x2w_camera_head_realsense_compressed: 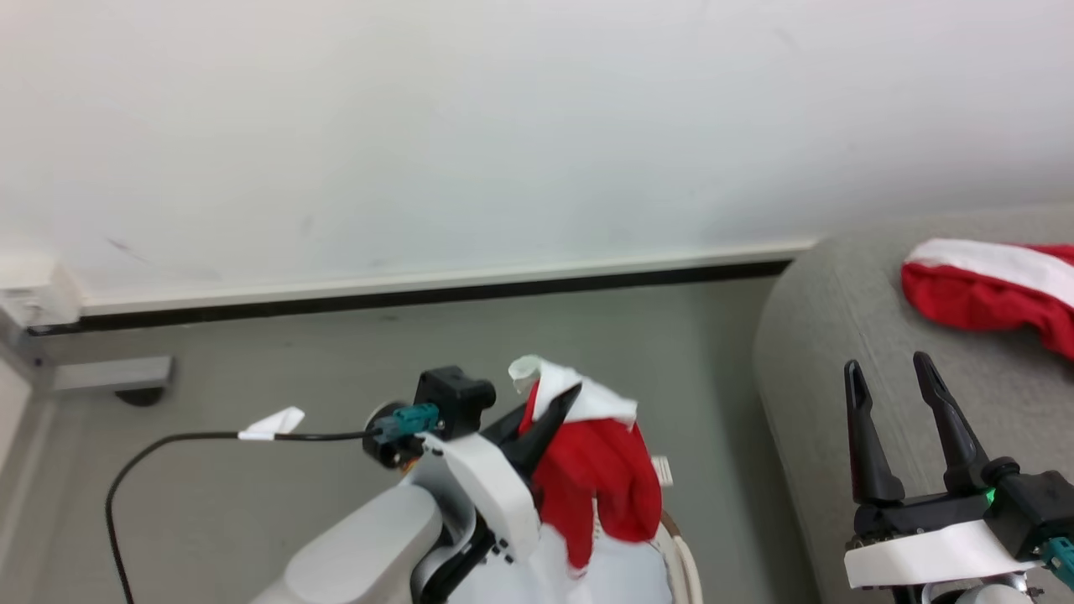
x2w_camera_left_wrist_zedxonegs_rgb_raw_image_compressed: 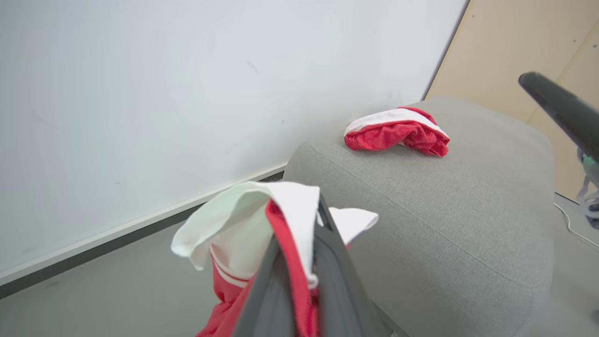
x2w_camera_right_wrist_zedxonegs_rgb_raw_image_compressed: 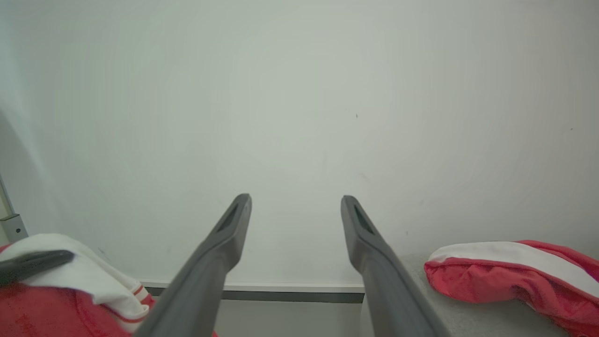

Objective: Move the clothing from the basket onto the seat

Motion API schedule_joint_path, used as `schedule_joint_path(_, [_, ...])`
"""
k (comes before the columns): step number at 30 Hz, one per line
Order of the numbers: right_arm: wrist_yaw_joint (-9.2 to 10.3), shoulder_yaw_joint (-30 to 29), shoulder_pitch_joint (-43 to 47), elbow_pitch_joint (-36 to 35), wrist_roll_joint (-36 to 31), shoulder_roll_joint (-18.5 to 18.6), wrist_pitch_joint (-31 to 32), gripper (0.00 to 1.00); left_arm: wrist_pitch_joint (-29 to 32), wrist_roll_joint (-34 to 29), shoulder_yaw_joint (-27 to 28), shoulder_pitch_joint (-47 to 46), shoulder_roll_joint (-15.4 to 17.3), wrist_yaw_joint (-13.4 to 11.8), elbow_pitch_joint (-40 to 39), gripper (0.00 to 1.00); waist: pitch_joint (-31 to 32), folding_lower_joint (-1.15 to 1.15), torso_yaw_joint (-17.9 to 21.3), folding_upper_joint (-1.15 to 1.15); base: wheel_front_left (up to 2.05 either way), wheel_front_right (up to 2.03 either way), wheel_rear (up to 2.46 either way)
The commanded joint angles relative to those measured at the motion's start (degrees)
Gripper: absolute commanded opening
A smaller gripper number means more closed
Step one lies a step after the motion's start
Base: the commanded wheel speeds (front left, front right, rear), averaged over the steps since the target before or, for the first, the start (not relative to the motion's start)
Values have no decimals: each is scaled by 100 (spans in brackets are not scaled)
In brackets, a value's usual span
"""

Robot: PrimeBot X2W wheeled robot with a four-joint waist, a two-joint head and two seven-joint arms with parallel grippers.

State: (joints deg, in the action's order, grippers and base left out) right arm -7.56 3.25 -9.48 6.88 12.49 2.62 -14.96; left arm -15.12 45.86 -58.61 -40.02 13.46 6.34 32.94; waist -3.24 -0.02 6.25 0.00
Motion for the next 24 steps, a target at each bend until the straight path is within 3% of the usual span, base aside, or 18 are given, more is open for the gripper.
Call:
schedule_joint_path(1, [14,3,96,15,39,30,-10,100,-2,-154,105,40,21,-35,-149,0,273,2,-270,0,0,0,0])
schedule_joint_path(11, [14,368,229,126,260,26,-11,100,-2,-846,897,-345,111,-225,-1149,0,451,2,-482,0,0,0,0])
schedule_joint_path(24, [14,893,167,135,291,38,-11,100,-3,-867,1236,-405,146,-420,-1561,0,496,2,-463,0,0,0,0])
